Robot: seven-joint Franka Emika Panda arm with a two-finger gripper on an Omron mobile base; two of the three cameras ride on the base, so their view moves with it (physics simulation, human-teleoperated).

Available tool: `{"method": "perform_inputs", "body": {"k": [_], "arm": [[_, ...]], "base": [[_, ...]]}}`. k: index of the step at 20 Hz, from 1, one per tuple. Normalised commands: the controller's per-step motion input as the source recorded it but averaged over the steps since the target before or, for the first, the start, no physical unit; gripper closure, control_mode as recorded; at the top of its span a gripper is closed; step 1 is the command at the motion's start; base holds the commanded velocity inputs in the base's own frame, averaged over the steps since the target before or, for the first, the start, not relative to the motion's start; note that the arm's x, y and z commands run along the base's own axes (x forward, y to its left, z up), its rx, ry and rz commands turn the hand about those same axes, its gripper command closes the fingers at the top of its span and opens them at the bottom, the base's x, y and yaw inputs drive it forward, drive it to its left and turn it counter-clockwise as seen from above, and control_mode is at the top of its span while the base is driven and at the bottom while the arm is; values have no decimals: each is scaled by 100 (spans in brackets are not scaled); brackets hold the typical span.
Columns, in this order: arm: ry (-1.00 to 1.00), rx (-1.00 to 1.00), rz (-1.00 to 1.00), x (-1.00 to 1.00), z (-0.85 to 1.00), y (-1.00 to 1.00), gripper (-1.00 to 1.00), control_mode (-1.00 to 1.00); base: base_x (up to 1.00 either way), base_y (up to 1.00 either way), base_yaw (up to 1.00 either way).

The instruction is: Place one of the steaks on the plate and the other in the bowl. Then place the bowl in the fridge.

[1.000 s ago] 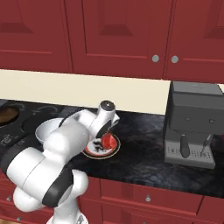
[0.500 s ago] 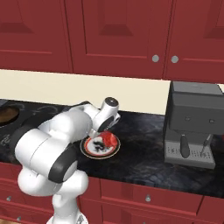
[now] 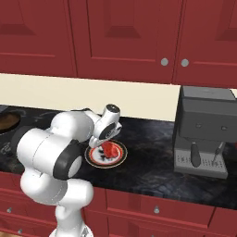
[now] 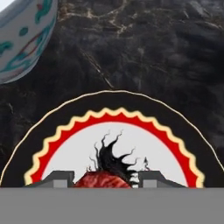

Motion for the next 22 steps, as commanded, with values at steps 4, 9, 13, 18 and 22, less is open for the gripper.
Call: {"method": "perform_inputs", "body": {"k": [4, 9, 13, 18, 22], "arm": [[6, 0, 0, 0, -24, 25, -100, -100], [1, 0, 0, 0, -10, 5, -100, -100], [3, 0, 0, 0, 0, 0, -100, -100], [16, 0, -4, 0, 9, -1, -100, -100], [0, 0, -21, -17, 48, 2, -100, -100]], "base": [[0, 0, 0], [0, 0, 0], [0, 0, 0], [0, 0, 0], [0, 0, 0]]}}
